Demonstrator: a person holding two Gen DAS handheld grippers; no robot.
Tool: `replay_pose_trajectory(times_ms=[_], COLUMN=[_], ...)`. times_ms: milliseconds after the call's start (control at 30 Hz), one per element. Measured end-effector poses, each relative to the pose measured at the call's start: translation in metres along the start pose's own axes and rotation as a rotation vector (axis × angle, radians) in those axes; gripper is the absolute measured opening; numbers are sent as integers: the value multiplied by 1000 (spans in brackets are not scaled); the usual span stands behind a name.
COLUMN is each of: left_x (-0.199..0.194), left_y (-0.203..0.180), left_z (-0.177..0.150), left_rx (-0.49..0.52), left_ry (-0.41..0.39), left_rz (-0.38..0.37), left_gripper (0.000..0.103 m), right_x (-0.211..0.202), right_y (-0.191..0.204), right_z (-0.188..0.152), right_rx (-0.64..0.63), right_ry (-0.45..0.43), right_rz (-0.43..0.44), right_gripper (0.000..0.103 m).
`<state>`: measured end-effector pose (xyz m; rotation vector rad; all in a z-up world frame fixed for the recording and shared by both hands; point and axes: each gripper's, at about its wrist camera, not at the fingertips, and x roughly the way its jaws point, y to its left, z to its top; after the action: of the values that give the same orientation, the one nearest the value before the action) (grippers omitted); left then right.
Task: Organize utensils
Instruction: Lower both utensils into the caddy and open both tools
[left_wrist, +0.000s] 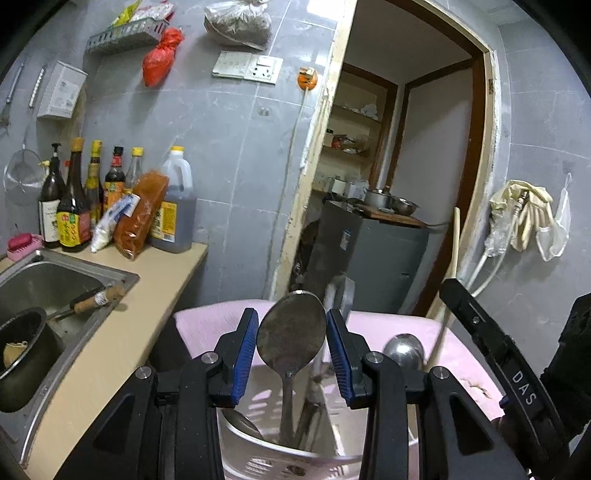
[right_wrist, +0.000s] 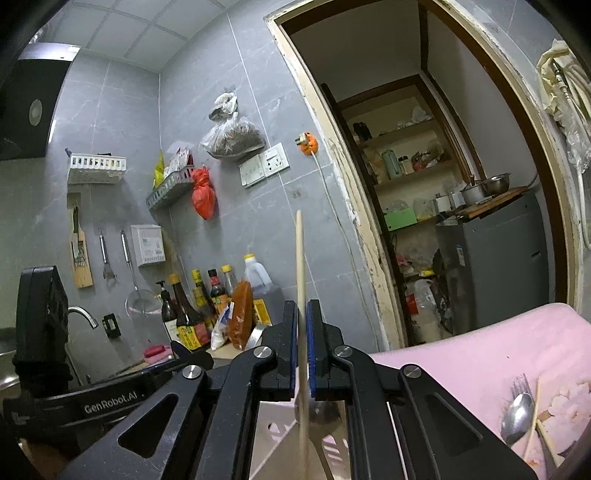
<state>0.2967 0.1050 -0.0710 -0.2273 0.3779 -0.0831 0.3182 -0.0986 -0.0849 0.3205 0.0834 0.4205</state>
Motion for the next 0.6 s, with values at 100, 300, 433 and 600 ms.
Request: replay_pose_trajectory(times_ms=[100,300,433,600], left_x=[-2,-9,-21,-35], left_y=[0,-6,-21,-49], left_z=[1,10,23,39], left_rx=[-15,-33,-24,4], left_ry=[13,20,7,-7], left_rz=[-24,-40,-43,-38], left_gripper=[42,49,58,67], right_x=[-6,-24,-42,-66], right_y=[-3,-7,-15,-31], right_z=[5,28,55,84], right_rx=[4,-8,-10,-28], right_ry=[15,31,38,55], right_rz=[-1,-23,-63,-124], right_gripper=[30,33,47,65])
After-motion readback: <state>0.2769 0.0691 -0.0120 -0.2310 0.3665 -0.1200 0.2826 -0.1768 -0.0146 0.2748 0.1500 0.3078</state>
